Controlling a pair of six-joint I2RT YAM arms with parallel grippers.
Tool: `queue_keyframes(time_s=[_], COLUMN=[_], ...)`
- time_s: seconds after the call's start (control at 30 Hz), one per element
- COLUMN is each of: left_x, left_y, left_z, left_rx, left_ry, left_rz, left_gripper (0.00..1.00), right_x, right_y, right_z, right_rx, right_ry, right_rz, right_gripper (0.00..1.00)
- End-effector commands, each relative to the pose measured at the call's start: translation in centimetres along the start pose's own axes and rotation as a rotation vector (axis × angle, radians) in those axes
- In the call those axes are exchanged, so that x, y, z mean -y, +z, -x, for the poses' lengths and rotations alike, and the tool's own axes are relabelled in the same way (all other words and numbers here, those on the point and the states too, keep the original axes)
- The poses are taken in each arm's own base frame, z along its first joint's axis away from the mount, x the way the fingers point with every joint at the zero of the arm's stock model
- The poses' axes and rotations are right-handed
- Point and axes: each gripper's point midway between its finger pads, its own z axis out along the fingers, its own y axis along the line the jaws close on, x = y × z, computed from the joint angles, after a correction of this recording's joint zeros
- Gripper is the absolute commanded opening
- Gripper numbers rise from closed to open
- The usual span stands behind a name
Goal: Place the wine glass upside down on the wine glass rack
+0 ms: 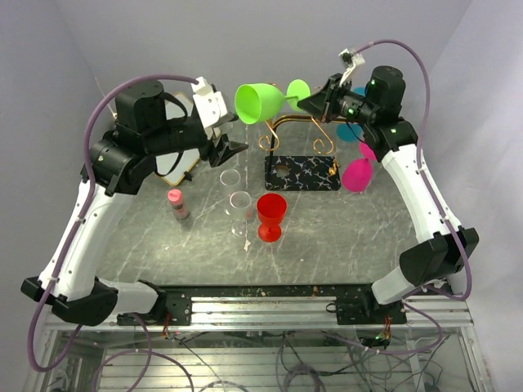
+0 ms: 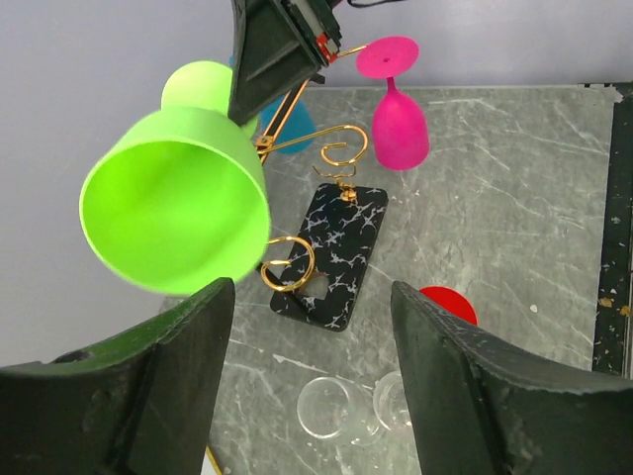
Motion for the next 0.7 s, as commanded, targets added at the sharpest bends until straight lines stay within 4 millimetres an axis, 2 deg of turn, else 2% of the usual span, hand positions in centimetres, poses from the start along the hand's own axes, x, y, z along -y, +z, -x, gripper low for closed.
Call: queue_keyframes(time_s=[0.0, 0.07, 0.3, 0.53, 0.67], left_x=[-0.3, -0.5, -1.7, -1.8, -1.7], left_y=[-1.7, -2.1, -3.4, -3.8, -3.8], left_z=[0.2, -0.2, -0.6, -1.2, -1.3], left_rx=[-0.007, -0.022, -0.045, -0.057, -0.058], left_ry=[0.039, 0.037, 0.013, 0.004, 0.007], left_rz=[0.055, 0.080, 0.181, 0.205, 0.198], left_gripper=[0.77, 0.83, 0.90, 0.93, 0.92], right_x=[2.4, 3.5, 7.5, 11.3, 13.6], right_y=[-1.8, -2.2, -3.9, -6.6, -7.5], right_z=[3.8, 4.9, 8.3, 12.1, 13.2], right_rx=[0.087, 0.103, 0.149, 0.207, 0.202], right_ry=[-0.151, -0.210, -0.378, -0.531, -0.605], right_rz=[-0.144, -0.215, -0.469, -0.748, -0.887], right_gripper=[0.00, 0.00, 0.00, 0.00, 0.00])
